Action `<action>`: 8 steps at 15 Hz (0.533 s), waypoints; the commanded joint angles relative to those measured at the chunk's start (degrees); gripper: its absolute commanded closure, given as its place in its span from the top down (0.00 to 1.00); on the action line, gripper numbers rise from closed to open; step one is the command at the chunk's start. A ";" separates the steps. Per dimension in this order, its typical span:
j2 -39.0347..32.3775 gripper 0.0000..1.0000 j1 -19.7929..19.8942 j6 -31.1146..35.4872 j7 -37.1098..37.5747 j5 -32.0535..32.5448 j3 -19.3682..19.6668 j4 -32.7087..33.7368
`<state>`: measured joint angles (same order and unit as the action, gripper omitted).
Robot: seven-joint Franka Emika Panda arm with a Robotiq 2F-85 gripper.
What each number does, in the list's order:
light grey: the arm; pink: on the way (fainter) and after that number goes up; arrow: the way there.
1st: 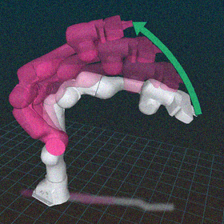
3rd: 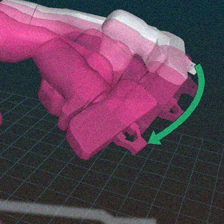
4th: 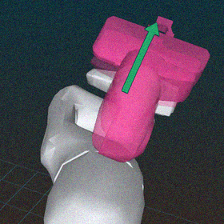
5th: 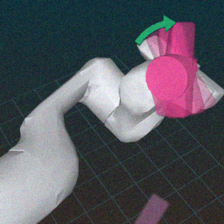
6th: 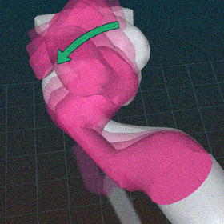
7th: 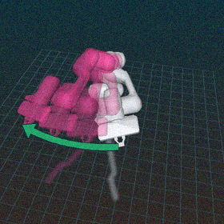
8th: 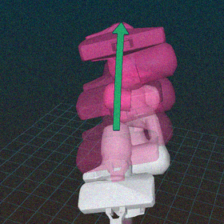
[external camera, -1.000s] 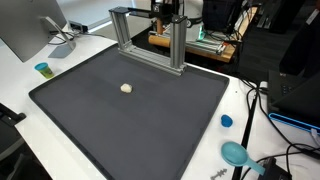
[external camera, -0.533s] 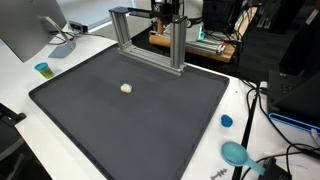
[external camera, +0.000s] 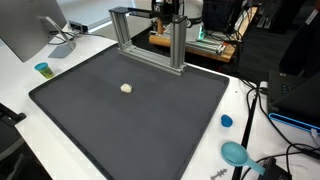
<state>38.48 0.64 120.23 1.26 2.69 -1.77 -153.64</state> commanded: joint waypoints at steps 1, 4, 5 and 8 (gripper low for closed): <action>-1.14 0.32 -0.21 -1.95 -1.01 0.92 0.18 1.67; -1.47 0.32 -0.46 -2.98 -1.98 1.03 0.18 1.96; -1.61 0.82 -0.44 -3.22 -2.18 1.19 0.12 2.09; -2.21 0.46 -0.42 -4.21 -2.69 1.92 -0.10 2.84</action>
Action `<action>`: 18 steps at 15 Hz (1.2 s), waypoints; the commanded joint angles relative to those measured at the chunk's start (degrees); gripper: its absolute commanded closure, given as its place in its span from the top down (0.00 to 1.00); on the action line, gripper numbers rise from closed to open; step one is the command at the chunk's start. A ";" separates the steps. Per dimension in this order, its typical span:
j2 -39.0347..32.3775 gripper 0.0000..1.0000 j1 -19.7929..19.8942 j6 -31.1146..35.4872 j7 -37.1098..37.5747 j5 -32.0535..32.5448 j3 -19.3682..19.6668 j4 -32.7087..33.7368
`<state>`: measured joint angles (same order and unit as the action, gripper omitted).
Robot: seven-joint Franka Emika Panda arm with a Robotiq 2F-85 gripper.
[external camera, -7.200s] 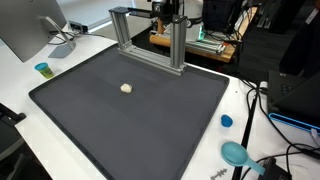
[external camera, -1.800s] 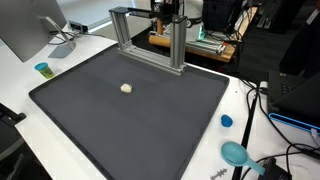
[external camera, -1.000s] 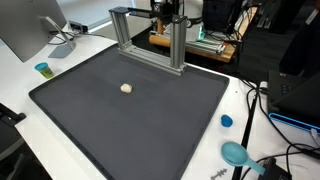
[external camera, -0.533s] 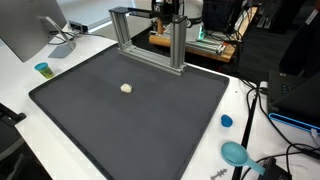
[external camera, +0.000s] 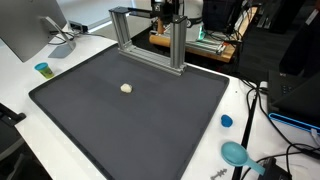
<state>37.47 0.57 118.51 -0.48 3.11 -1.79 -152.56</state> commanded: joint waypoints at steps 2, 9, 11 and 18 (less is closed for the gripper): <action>-1.61 0.48 -0.68 -2.81 -1.20 1.27 0.06 2.25; -2.10 0.79 -1.08 -3.71 -0.93 0.79 0.25 3.29; -1.48 0.86 -1.41 -2.50 -1.45 -0.33 1.03 2.66; -0.16 0.77 -1.41 -2.48 -1.05 -2.35 2.19 1.73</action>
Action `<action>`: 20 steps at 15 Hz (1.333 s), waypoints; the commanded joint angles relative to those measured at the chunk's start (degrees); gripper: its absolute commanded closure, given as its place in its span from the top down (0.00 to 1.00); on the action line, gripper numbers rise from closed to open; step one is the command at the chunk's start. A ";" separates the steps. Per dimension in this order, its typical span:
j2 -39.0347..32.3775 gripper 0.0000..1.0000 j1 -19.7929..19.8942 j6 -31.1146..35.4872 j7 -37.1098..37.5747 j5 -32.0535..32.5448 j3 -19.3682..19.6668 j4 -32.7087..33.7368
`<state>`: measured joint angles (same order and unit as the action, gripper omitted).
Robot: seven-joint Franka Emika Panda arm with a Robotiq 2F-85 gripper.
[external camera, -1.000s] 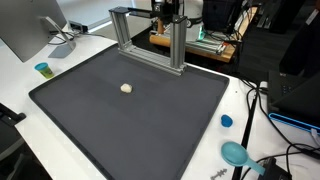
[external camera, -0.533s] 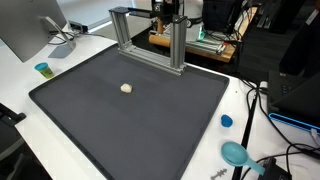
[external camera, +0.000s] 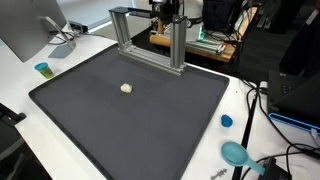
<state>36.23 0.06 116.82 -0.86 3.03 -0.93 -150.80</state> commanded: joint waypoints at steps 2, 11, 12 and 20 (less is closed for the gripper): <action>1.64 0.71 -0.80 -1.02 -0.49 -3.16 1.57 -0.36; 5.81 0.77 -0.36 -1.00 -0.42 -3.71 2.17 -2.43; 6.22 0.77 -0.44 -0.88 -0.36 -3.79 2.11 -2.81; 6.87 0.81 -1.04 0.47 -0.39 -4.01 1.84 -4.17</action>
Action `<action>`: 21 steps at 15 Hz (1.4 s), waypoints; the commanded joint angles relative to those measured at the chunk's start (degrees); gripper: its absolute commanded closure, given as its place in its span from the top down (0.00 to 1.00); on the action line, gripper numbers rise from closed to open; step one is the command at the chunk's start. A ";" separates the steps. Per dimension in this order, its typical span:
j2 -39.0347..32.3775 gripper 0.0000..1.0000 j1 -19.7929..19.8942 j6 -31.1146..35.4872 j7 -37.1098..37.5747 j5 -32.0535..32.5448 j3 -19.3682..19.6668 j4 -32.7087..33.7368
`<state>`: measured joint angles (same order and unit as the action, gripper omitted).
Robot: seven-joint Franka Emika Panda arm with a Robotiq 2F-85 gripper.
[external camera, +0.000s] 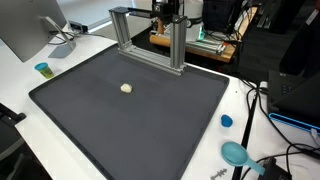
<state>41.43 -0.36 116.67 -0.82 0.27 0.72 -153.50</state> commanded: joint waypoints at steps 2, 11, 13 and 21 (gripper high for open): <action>1.94 0.82 -0.86 0.43 -0.44 -1.32 0.04 -1.03; 0.98 0.82 -1.80 3.47 0.30 -1.53 -0.75 -0.92; 0.42 0.82 -1.42 4.67 0.59 -1.18 -0.79 -0.78; -0.84 0.80 -0.02 6.24 0.46 0.17 -0.62 -1.07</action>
<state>40.88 -1.17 121.88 -0.40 -0.13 0.20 -154.36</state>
